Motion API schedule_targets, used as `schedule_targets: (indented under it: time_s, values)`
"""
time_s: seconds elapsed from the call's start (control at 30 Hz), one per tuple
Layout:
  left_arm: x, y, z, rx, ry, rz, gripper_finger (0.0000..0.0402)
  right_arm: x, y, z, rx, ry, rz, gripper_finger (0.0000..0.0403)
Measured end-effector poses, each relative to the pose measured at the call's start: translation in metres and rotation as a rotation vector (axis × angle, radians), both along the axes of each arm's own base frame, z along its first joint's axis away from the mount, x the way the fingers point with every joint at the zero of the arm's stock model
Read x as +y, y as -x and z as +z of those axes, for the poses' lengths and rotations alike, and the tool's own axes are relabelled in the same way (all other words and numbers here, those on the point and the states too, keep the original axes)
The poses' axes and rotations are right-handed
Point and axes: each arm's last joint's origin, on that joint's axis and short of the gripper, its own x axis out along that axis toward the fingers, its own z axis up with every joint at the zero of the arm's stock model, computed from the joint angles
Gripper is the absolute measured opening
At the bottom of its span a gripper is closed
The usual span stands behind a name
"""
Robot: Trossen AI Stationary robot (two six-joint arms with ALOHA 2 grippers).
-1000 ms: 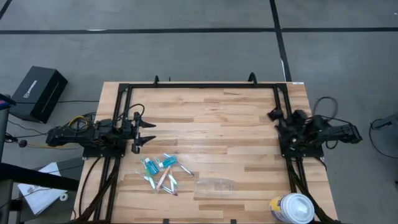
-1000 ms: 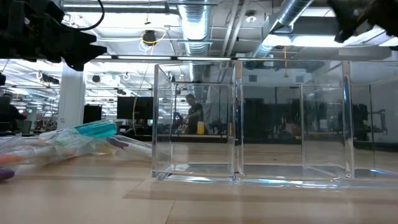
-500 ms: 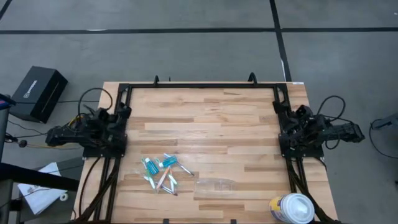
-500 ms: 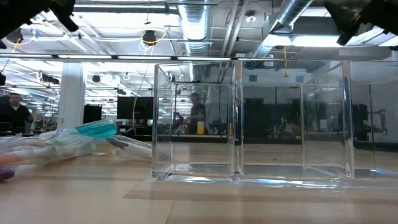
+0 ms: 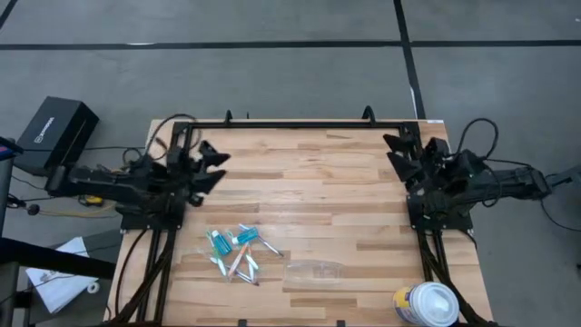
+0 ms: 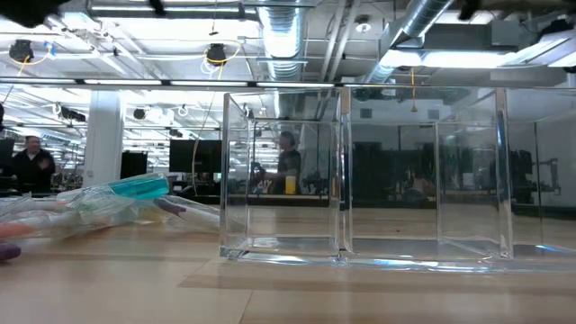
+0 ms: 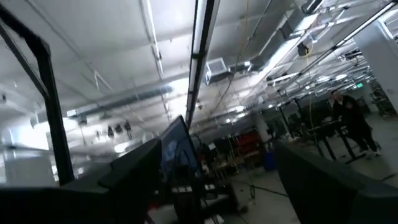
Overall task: Pick & Place toothbrushing station
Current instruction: Put the blue mouthwash into the transparent organizer
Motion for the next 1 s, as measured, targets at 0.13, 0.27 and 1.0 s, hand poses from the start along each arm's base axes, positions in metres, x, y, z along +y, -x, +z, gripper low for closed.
schedule_targets:
  time_s: [0.13, 0.27, 1.0]
  values:
    - [-0.001, -0.030, 0.029, 0.034, -0.037, -0.032, 0.0232, -0.002, -0.013, 0.030, 0.128, 0.071, 0.076, 0.0302]
    - [-0.001, -0.049, 0.054, 0.040, -0.076, -0.120, 0.0232, -0.007, -0.022, 0.062, 0.123, 0.098, 0.095, 0.0302]
    - [-0.004, -0.056, 0.080, 0.035, 0.095, -0.337, 0.0232, -0.012, -0.060, 0.095, 0.105, -0.079, 0.188, 0.0302]
